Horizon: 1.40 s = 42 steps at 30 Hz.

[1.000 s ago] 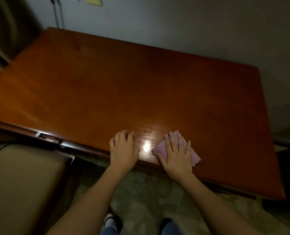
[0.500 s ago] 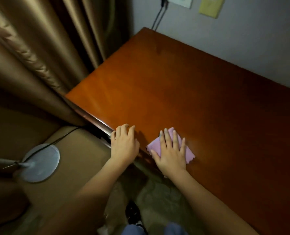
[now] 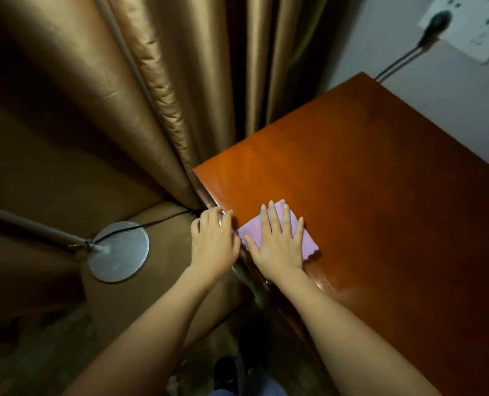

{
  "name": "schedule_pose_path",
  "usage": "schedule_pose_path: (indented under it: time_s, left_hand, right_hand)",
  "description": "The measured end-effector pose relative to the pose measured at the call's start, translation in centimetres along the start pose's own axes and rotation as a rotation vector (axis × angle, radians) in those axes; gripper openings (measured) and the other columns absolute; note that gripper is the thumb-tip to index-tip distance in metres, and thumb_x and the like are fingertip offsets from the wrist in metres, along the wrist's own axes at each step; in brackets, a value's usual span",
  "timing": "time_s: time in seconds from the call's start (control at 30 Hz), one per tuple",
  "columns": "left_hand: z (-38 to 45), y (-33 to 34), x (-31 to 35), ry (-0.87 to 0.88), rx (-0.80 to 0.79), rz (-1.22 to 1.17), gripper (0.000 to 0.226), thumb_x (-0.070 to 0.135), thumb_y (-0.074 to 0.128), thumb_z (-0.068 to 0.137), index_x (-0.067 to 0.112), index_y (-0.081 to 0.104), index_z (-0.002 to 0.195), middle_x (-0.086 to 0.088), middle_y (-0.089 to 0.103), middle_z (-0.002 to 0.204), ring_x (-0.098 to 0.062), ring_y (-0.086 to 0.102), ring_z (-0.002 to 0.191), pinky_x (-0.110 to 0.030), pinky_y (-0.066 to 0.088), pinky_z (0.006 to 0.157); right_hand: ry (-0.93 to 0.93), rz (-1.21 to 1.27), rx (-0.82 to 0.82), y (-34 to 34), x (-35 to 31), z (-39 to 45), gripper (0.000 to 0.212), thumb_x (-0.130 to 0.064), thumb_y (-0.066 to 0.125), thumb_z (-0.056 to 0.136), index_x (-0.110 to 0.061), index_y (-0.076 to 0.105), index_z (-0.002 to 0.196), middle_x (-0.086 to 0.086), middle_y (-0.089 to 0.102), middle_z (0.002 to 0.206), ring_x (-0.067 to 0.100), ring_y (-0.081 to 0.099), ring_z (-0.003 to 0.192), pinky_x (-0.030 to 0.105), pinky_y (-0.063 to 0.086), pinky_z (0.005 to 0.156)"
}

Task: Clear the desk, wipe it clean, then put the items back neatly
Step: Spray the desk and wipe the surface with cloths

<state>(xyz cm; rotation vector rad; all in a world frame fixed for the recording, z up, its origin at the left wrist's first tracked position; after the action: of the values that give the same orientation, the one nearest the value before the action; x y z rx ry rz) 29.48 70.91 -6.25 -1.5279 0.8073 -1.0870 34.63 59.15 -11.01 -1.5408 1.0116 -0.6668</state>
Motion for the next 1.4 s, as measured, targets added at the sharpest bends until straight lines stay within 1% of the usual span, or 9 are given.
schedule_pose_path:
  time_s: [0.1, 0.33, 0.53, 0.7, 0.83, 0.97, 1.1, 1.3, 1.4]
  left_hand:
    - [1.5, -0.3, -2.0, -0.059, 0.027, -0.004, 0.038, 0.018, 0.072, 0.068, 0.008, 0.067, 0.104, -0.014, 0.064, 0.104, -0.033, 0.062, 0.098, -0.044, 0.049, 0.079]
    - [3.1, -1.1, -5.6, -0.225, -0.026, 0.014, 0.046, 0.019, 0.076, 0.064, 0.007, 0.067, 0.108, -0.015, 0.064, 0.108, -0.034, 0.061, 0.100, -0.044, 0.048, 0.082]
    - [3.4, -2.3, -7.9, -0.350, 0.003, 0.005, 0.045, 0.021, 0.067, 0.072, 0.008, 0.064, 0.115, -0.015, 0.061, 0.115, -0.033, 0.058, 0.107, -0.045, 0.045, 0.089]
    - [2.3, -2.2, -8.7, -0.378, -0.034, 0.015, 0.052, 0.027, 0.047, 0.092, 0.014, 0.039, 0.142, -0.010, 0.035, 0.144, -0.025, 0.029, 0.134, -0.038, 0.019, 0.107]
    - [1.7, -2.4, -8.2, -0.369, -0.049, 0.036, 0.052, 0.029, 0.045, 0.093, 0.017, 0.035, 0.143, -0.007, 0.032, 0.146, -0.022, 0.025, 0.135, -0.036, 0.016, 0.108]
    - [2.2, -2.5, -5.6, -0.336, -0.013, 0.029, 0.046, 0.028, 0.044, 0.086, 0.012, 0.054, 0.129, -0.011, 0.050, 0.130, -0.028, 0.045, 0.123, -0.040, 0.033, 0.100]
    - [1.6, -2.1, -2.1, -0.250, 0.002, 0.001, 0.050, 0.033, 0.034, 0.072, 0.012, 0.066, 0.104, -0.010, 0.062, 0.105, -0.030, 0.060, 0.097, -0.040, 0.047, 0.082]
    - [-2.5, -0.6, 3.3, -0.147, -0.088, -0.017, 0.045, 0.029, 0.045, 0.090, 0.014, 0.048, 0.132, -0.010, 0.047, 0.133, -0.027, 0.040, 0.126, -0.040, 0.029, 0.101]
    - [-5.7, 0.3, 6.6, -0.068, -0.110, 0.010, 0.050, 0.032, 0.044, 0.093, 0.018, 0.036, 0.141, -0.006, 0.035, 0.144, -0.022, 0.029, 0.134, -0.037, 0.023, 0.107]
  right_hand:
    - [-0.084, -0.017, 0.011, -1.0, -1.7, 3.1, 0.084, -0.063, -0.003, 0.084, -0.015, 0.005, 0.153, 0.007, 0.000, 0.160, 0.031, -0.005, 0.147, 0.056, -0.001, 0.114]
    - [-0.268, -0.055, 0.007, -1.8, -5.8, 9.4, 0.075, -0.058, 0.024, 0.095, -0.015, 0.004, 0.153, 0.007, 0.000, 0.160, 0.031, -0.007, 0.146, 0.057, 0.000, 0.113]
    - [-0.415, -0.076, 0.006, -2.8, -9.1, 13.6, 0.072, -0.056, 0.029, 0.095, -0.019, 0.005, 0.153, 0.003, 0.000, 0.161, 0.029, -0.005, 0.147, 0.057, -0.001, 0.114]
    - [-0.572, -0.123, 0.018, -3.0, -11.0, 15.3, 0.066, -0.045, 0.034, 0.095, -0.023, 0.011, 0.153, 0.002, 0.007, 0.160, 0.031, -0.001, 0.147, 0.060, 0.002, 0.112]
    - [-0.631, -0.148, -0.010, -2.6, -10.7, 13.8, 0.066, -0.044, 0.034, 0.093, -0.028, 0.009, 0.152, 0.002, 0.004, 0.160, 0.031, -0.002, 0.146, 0.061, 0.000, 0.112]
    - [-0.468, -0.071, -0.031, -2.4, -8.3, 10.8, 0.068, -0.051, 0.025, 0.092, -0.027, 0.006, 0.152, 0.002, 0.001, 0.161, 0.031, -0.004, 0.147, 0.060, -0.001, 0.112]
    - [-0.325, -0.045, -0.040, -1.6, -4.6, 6.9, 0.080, -0.064, -0.003, 0.082, -0.026, 0.003, 0.153, 0.003, -0.001, 0.161, 0.030, -0.005, 0.147, 0.060, 0.000, 0.112]
    - [-0.140, -0.008, -0.049, 0.2, 2.5, -1.7, 0.074, -0.067, 0.016, 0.092, -0.026, 0.003, 0.152, -0.001, -0.001, 0.161, 0.028, -0.005, 0.147, 0.060, 0.001, 0.112]
    - [0.012, 0.009, -0.004, 0.6, 6.3, -7.0, 0.075, -0.065, 0.021, 0.090, -0.021, 0.022, 0.151, 0.003, 0.019, 0.158, 0.030, 0.014, 0.146, 0.061, 0.014, 0.110]
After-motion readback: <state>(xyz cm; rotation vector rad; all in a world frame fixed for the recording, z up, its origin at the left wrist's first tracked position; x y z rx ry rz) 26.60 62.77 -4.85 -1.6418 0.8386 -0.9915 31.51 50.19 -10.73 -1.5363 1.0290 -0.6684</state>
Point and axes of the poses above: each hand's wrist, its own z-axis towards the middle knuckle, its own y-axis out of the palm, x = y × z, the point moved 6 cm from there along z, towards the middle knuckle
